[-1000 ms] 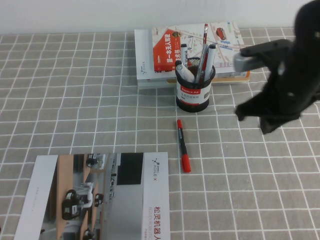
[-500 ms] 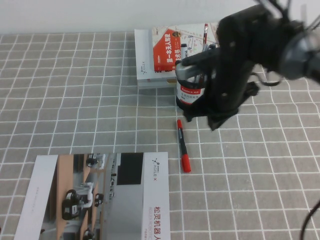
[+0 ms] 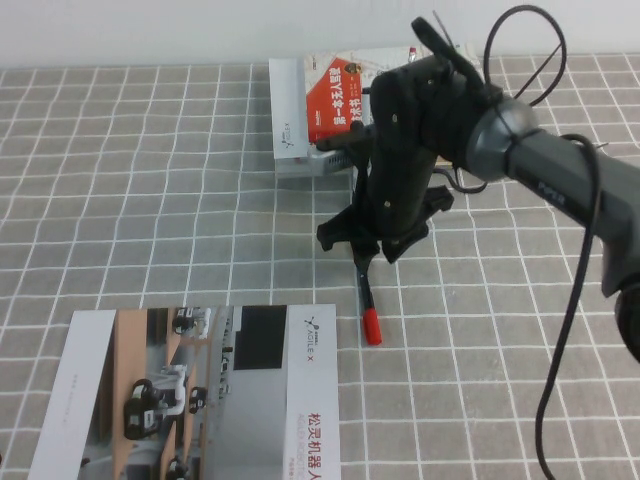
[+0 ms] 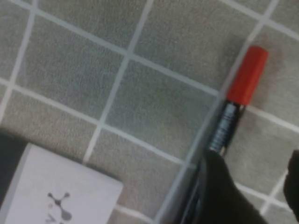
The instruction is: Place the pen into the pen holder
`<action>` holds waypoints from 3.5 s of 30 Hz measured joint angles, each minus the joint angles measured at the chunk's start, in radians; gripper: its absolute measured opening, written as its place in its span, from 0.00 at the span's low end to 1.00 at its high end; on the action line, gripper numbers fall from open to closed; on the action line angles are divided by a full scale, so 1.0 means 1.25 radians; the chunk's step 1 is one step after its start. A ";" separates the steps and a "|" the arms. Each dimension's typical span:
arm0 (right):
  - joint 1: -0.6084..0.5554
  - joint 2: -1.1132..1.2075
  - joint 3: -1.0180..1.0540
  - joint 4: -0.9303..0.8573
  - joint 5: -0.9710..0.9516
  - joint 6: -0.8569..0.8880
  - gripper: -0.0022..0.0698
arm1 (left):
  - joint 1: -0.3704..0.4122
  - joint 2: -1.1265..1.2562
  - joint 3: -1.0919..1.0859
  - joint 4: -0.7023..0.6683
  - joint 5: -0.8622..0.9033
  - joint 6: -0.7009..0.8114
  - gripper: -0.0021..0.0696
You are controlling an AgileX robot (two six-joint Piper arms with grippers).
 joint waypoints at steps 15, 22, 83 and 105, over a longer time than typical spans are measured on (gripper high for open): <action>0.016 0.051 -0.021 -0.012 0.002 0.002 0.15 | 0.000 0.000 0.000 0.000 0.000 0.000 0.02; 0.043 -0.007 -0.024 0.061 0.002 -0.057 0.10 | 0.000 0.000 0.000 0.000 0.000 0.000 0.02; -0.101 -0.332 0.618 0.024 -1.150 -0.076 0.31 | 0.000 0.000 0.000 0.000 0.000 0.000 0.02; -0.101 -1.212 1.117 0.066 -1.027 -0.076 0.01 | 0.000 0.000 0.000 0.000 0.000 0.000 0.02</action>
